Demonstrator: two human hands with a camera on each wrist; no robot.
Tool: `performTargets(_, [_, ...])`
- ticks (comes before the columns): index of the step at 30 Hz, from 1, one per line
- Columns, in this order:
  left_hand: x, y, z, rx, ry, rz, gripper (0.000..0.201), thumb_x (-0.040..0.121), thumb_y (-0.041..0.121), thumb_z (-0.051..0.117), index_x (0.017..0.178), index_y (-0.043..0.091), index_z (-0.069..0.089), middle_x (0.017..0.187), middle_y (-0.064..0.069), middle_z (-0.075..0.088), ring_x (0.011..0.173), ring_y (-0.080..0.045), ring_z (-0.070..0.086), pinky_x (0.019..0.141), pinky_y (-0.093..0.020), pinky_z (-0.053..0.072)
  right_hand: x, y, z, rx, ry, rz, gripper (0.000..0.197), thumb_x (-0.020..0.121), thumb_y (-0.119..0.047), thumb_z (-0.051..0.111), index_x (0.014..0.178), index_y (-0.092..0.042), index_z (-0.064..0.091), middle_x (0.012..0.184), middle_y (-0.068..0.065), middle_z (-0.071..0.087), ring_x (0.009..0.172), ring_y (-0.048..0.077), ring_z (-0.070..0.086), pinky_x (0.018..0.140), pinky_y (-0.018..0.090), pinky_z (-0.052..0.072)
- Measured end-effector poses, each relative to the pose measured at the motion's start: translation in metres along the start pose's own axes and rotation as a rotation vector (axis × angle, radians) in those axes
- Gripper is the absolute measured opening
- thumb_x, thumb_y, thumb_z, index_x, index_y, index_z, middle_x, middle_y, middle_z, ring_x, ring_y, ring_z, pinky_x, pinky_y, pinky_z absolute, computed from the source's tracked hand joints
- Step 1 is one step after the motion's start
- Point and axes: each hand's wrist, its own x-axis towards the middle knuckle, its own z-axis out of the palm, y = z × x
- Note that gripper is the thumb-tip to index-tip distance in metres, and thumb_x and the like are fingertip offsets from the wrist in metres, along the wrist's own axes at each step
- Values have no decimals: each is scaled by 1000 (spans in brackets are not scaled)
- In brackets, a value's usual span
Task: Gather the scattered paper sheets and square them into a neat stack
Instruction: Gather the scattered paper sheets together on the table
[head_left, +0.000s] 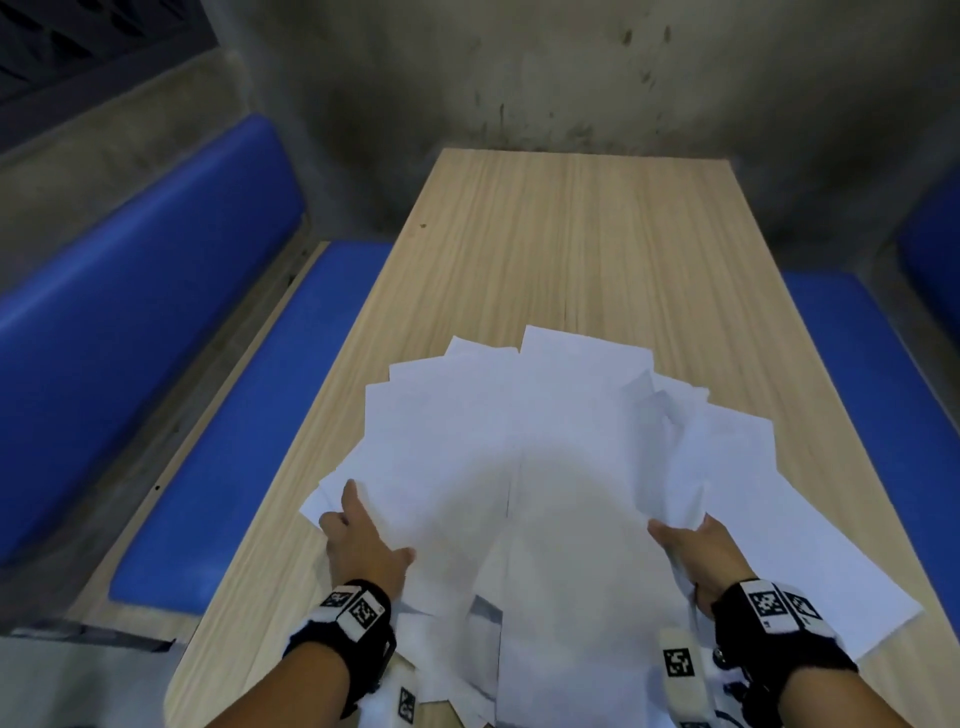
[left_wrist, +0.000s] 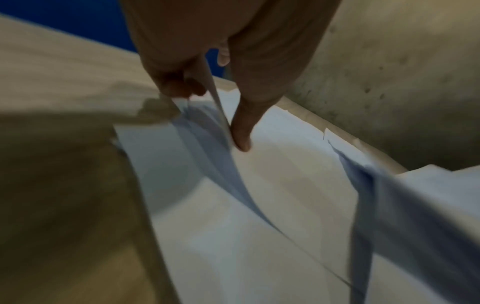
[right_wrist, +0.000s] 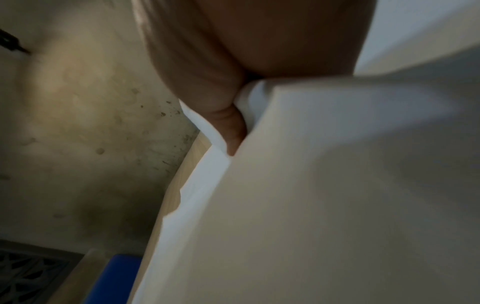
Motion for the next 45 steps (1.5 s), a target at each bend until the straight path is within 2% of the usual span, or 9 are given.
performTargets(5, [26, 27, -48, 106, 12, 282, 37, 81, -2, 53, 115, 10, 62, 103, -15, 68, 92, -33, 63, 74, -32, 46, 5, -11, -34, 220, -8, 65, 35, 89, -1, 60, 124, 8, 57, 117, 30, 65, 107, 45, 63, 97, 55, 47])
performTargets(8, [48, 68, -59, 303, -16, 495, 32, 78, -4, 45, 91, 13, 69, 89, -12, 70, 88, -35, 64, 72, -37, 51, 3, -14, -36, 236, -59, 63, 36, 90, 0, 59, 125, 5, 56, 119, 28, 64, 110, 44, 62, 99, 55, 45])
performTargets(12, [62, 100, -25, 445, -93, 735, 46, 81, 2, 53, 122, 21, 61, 122, -9, 61, 117, -33, 52, 91, -37, 42, -10, -10, -8, 157, -151, 69, 31, 89, 0, 60, 120, 1, 59, 112, 27, 67, 104, 43, 64, 89, 50, 51])
performTargets(16, [43, 70, -1, 286, 52, 308, 91, 77, 45, 69, 149, 28, 17, 157, -4, 16, 142, -30, 18, 109, -51, 26, -13, 3, 8, 127, -94, 35, 24, 88, 0, 62, 111, -5, 62, 97, 20, 70, 88, 35, 67, 75, 39, 53])
performTargets(20, [2, 23, 15, 244, -85, 10, 108, 72, 54, 69, 151, 21, 3, 157, -9, 10, 141, -33, 16, 110, -53, 24, -11, 13, 6, 140, -80, 66, 16, 87, -1, 62, 103, -6, 63, 93, 20, 70, 83, 35, 67, 72, 39, 54])
performTargets(27, [-5, 54, 32, -177, -165, 41, 103, 70, 7, 75, 150, 13, 10, 142, -17, 31, 126, -34, 44, 94, -31, 40, -9, 22, 15, 101, -51, 90, 33, 86, -3, 64, 119, -1, 59, 97, 23, 69, 87, 37, 67, 74, 41, 54])
performTargets(34, [3, 54, 26, -178, -360, 64, 14, 73, 11, 73, 84, 10, 65, 87, -8, 68, 96, -30, 68, 75, -28, 50, -12, 19, 15, 127, -73, 81, 35, 88, -1, 61, 122, 2, 58, 103, 25, 69, 88, 38, 66, 74, 39, 54])
performTargets(41, [5, 0, 11, -450, 87, -400, 54, 69, 36, 71, 110, 3, 63, 127, -19, 58, 109, -36, 59, 99, -43, 47, -10, 8, 8, 140, -90, 62, 21, 89, -1, 60, 111, -2, 61, 89, 17, 69, 79, 32, 66, 63, 33, 52])
performTargets(45, [9, 14, 14, -493, 62, -414, 55, 82, 27, 67, 129, 4, 53, 136, -22, 52, 125, -39, 50, 102, -45, 41, -5, 12, 11, 63, -73, 52, 23, 88, 0, 61, 111, -2, 60, 86, 16, 68, 82, 34, 65, 73, 38, 53])
